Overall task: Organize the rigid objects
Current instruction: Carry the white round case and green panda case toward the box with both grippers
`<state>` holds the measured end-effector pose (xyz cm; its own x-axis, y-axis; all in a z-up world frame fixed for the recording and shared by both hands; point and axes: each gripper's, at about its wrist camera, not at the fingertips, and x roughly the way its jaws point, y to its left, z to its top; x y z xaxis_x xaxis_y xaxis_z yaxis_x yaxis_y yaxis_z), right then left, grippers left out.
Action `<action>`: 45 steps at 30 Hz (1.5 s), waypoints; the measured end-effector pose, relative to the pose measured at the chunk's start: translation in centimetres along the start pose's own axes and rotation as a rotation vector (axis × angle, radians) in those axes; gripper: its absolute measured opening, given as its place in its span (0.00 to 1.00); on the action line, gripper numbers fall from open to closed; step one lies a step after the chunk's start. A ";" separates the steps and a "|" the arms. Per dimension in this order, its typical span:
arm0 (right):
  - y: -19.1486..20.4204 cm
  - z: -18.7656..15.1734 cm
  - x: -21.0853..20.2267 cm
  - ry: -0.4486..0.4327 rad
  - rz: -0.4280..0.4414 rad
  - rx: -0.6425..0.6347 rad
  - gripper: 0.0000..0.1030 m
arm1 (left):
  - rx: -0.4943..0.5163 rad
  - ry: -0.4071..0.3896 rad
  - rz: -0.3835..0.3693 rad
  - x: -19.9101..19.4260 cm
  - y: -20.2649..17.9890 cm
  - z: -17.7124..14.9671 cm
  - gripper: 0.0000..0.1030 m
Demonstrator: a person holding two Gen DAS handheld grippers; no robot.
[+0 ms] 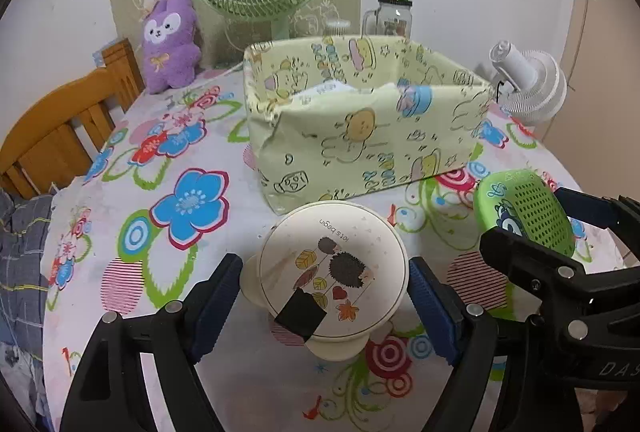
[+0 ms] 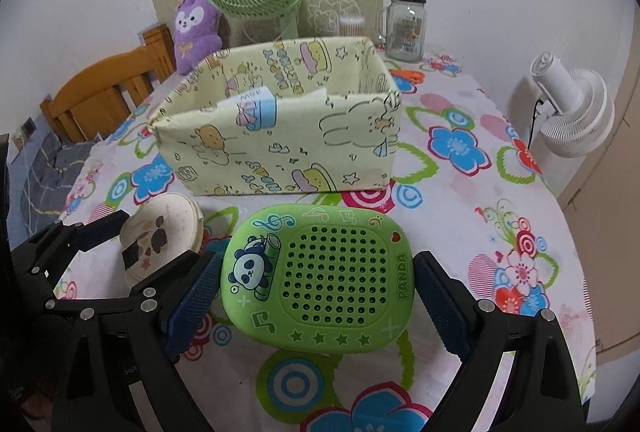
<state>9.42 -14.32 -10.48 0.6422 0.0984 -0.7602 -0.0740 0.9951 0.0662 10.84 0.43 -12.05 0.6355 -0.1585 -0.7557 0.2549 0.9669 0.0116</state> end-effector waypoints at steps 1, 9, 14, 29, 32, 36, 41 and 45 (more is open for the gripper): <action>0.0 0.0 -0.4 -0.006 0.001 -0.002 0.92 | -0.002 -0.004 0.001 -0.2 -0.1 0.1 0.82; -0.2 0.9 -2.9 -0.049 0.013 -0.028 0.92 | -0.022 -0.040 0.021 -2.7 -0.7 0.9 0.81; -0.4 1.5 -4.0 -0.071 0.025 -0.031 0.92 | -0.026 -0.058 0.036 -3.9 -1.2 1.5 0.82; -1.2 3.8 -5.6 -0.130 0.021 -0.054 0.92 | -0.022 -0.101 0.064 -5.0 -1.9 3.9 0.82; -1.5 4.3 -5.5 -0.136 0.019 -0.055 0.92 | -0.016 -0.102 0.065 -4.6 -2.0 4.6 0.82; -1.8 5.0 -5.0 -0.146 0.006 -0.054 0.92 | -0.014 -0.101 0.081 -3.9 -2.3 5.5 0.82; -2.3 5.8 -4.2 -0.148 0.006 -0.041 0.92 | -0.027 -0.093 0.090 -3.1 -2.6 6.2 0.82; -2.4 6.5 -3.5 -0.153 0.004 -0.040 0.92 | -0.026 -0.092 0.089 -2.3 -3.0 6.9 0.82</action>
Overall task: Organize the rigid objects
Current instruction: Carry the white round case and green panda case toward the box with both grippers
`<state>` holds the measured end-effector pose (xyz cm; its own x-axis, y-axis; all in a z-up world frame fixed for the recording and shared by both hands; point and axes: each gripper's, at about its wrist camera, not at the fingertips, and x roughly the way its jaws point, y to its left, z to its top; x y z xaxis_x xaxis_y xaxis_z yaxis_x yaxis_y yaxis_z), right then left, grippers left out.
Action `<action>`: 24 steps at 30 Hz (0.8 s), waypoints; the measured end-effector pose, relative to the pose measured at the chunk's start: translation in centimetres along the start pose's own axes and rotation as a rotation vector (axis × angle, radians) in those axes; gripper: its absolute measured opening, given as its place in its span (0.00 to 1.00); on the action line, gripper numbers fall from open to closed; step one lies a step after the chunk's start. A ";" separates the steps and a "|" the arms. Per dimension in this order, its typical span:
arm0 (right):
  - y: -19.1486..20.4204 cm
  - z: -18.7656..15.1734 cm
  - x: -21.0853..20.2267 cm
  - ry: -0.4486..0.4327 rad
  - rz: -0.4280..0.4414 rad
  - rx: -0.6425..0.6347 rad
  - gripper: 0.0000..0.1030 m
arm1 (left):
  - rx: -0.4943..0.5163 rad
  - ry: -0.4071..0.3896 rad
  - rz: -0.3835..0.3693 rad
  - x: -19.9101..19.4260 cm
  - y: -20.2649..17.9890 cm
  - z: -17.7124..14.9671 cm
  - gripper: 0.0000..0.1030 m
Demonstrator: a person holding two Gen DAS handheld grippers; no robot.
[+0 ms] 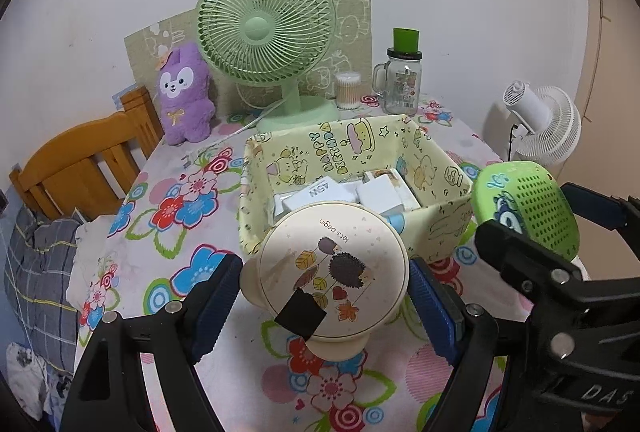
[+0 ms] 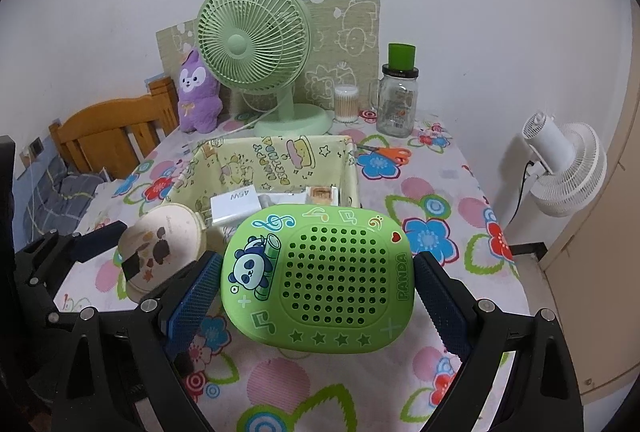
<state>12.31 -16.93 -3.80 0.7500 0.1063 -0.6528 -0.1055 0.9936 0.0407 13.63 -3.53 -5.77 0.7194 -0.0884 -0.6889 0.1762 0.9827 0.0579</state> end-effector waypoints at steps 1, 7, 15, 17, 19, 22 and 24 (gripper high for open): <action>0.0 0.1 0.2 -0.001 0.000 0.001 0.92 | -0.002 0.002 -0.002 0.2 0.0 0.1 0.82; -0.4 1.2 1.6 -0.006 -0.004 0.005 0.92 | -0.017 0.010 0.004 1.7 -0.3 1.4 0.82; -0.7 2.9 3.4 -0.021 -0.011 0.002 0.92 | -0.038 0.017 0.015 3.8 -0.1 2.9 0.82; -0.8 3.2 3.8 -0.022 -0.011 0.003 0.92 | -0.045 0.018 0.020 4.2 0.0 3.2 0.82; -0.8 3.5 4.3 -0.024 -0.008 0.007 0.92 | -0.052 0.016 0.023 4.6 0.2 3.5 0.82; -0.7 3.8 4.8 -0.027 -0.004 0.005 0.92 | -0.046 0.018 0.036 5.2 0.2 3.8 0.82; -0.6 4.0 5.2 -0.028 -0.002 0.002 0.92 | -0.045 0.023 0.040 5.8 0.3 4.1 0.82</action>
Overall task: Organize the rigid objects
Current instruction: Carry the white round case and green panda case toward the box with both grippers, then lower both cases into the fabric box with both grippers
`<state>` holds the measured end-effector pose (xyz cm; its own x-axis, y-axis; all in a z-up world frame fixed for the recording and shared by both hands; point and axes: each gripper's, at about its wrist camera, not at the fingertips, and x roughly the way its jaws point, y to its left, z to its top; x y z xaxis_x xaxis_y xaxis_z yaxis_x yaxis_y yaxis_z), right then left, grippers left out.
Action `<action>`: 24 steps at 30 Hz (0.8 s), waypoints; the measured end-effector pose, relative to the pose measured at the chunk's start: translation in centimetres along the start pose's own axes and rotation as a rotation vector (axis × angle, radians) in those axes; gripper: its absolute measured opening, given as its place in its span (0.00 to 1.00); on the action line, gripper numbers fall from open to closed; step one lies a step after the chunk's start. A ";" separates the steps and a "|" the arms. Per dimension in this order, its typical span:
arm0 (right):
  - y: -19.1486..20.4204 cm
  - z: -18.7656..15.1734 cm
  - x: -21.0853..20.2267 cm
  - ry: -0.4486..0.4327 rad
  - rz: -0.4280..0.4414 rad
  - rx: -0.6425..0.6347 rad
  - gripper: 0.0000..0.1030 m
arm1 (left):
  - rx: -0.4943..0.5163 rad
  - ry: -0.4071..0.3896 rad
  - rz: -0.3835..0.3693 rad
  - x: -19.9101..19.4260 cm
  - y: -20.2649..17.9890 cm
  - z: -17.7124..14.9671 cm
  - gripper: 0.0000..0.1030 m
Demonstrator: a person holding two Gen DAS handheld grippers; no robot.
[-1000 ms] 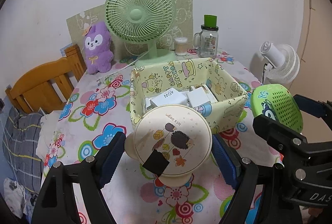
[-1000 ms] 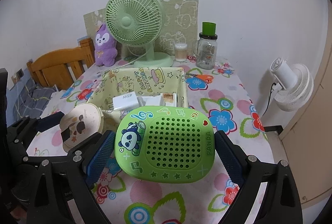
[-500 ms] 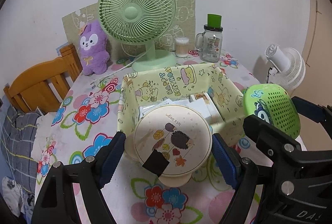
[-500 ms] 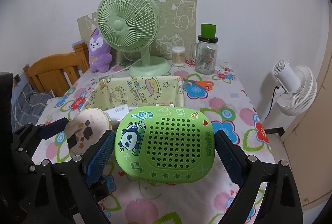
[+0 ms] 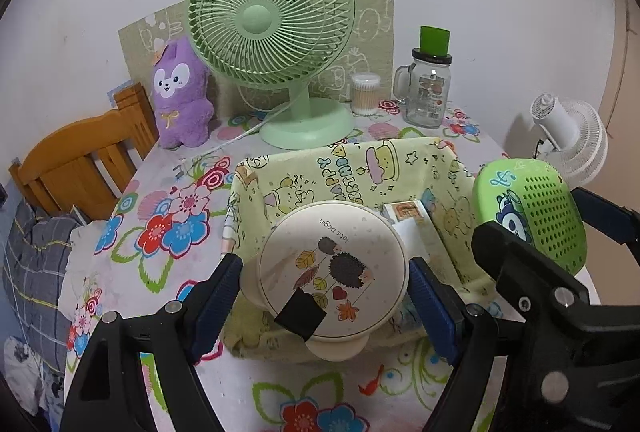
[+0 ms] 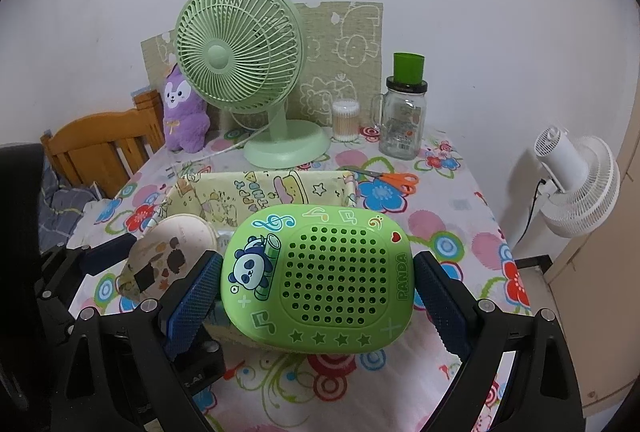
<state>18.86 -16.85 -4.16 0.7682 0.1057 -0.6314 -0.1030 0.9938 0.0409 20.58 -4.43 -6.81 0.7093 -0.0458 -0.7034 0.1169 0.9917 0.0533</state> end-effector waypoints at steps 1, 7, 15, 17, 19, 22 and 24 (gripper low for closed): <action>0.0 0.1 0.3 0.001 0.000 -0.001 0.92 | -0.002 0.004 0.000 0.3 0.0 0.1 0.82; -0.1 0.5 1.9 0.014 0.008 0.006 0.92 | -0.025 0.027 0.001 2.1 0.3 0.5 0.82; -0.1 0.2 4.0 0.048 0.023 0.011 0.92 | -0.026 0.047 -0.010 3.8 0.2 0.3 0.82; -0.2 0.2 4.3 0.053 0.015 0.012 0.92 | -0.026 0.045 -0.006 4.1 0.1 0.3 0.82; -0.4 0.2 4.4 0.054 0.009 0.011 0.92 | -0.029 0.044 -0.001 4.3 -0.1 0.4 0.82; -0.6 0.2 4.5 0.055 0.001 0.012 0.92 | -0.036 0.052 -0.020 4.6 -0.2 0.4 0.82; -0.7 0.2 4.5 0.057 0.000 0.012 0.92 | -0.034 0.049 -0.018 4.6 -0.2 0.4 0.82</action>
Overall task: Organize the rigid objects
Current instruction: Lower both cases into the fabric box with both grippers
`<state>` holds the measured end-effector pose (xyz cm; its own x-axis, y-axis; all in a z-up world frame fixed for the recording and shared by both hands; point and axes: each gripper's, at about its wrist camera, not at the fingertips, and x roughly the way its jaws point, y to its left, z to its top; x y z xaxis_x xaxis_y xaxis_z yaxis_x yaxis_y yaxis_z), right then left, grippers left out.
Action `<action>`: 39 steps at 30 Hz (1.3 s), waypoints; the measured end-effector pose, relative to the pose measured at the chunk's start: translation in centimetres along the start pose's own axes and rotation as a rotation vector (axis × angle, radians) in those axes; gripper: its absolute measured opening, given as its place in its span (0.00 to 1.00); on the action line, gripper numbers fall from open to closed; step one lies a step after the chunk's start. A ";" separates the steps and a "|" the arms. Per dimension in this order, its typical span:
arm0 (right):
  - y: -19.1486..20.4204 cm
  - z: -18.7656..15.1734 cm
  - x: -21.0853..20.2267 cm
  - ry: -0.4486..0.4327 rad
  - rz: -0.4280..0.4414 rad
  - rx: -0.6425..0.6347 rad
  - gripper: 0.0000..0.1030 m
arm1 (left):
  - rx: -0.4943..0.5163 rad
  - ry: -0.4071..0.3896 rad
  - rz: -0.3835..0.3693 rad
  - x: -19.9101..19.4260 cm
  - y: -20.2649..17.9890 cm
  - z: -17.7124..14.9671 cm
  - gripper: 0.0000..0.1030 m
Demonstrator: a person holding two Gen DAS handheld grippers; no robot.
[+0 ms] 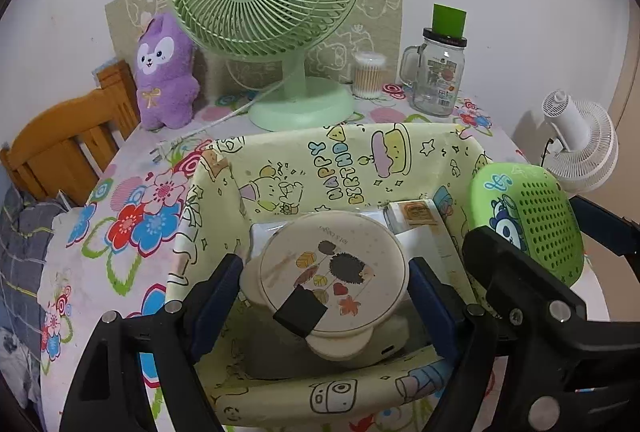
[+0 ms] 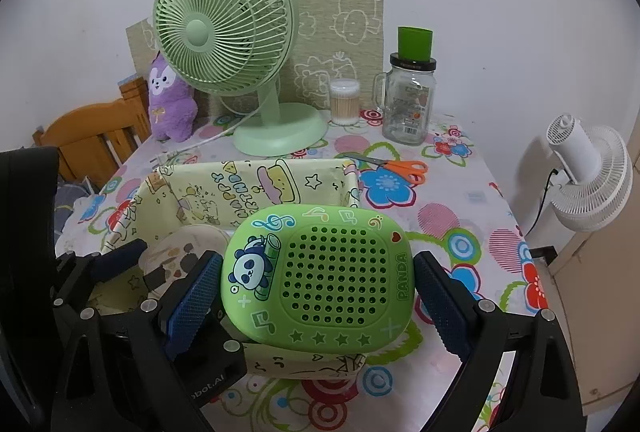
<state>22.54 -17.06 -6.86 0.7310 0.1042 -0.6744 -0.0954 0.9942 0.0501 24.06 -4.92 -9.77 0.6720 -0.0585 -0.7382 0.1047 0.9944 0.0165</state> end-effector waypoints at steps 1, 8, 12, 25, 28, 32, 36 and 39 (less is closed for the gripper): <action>0.0 0.0 0.0 0.000 0.000 -0.001 0.92 | 0.002 -0.004 0.003 -0.1 0.0 0.0 0.83; 0.0 0.0 -0.2 0.003 0.012 -0.003 0.92 | 0.021 -0.013 0.027 -0.6 0.0 0.0 0.89; 0.4 0.0 -0.4 -0.001 0.021 -0.009 0.92 | 0.045 -0.024 0.034 -1.4 -0.1 0.0 0.98; 2.0 0.4 1.3 0.018 0.066 -0.021 0.92 | 0.040 -0.004 0.083 -1.4 1.1 -0.1 0.99; 2.2 0.6 1.7 0.012 0.055 -0.036 0.93 | 0.022 0.004 0.076 -0.9 1.4 0.1 1.00; 2.5 1.0 2.4 0.005 0.033 -0.055 0.93 | 0.013 -0.004 0.109 -0.4 1.4 0.2 1.00; 2.7 1.2 2.8 -0.003 0.019 -0.066 0.95 | 0.008 0.001 0.102 0.0 1.5 0.2 1.00; 2.6 1.1 2.9 -0.007 0.023 -0.058 0.97 | 0.008 -0.005 0.111 -0.1 1.5 0.2 1.00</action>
<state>25.19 -14.09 -7.85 0.7331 0.1278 -0.6680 -0.1515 0.9882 0.0227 24.29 -3.41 -9.56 0.6834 0.0510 -0.7283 0.0357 0.9940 0.1031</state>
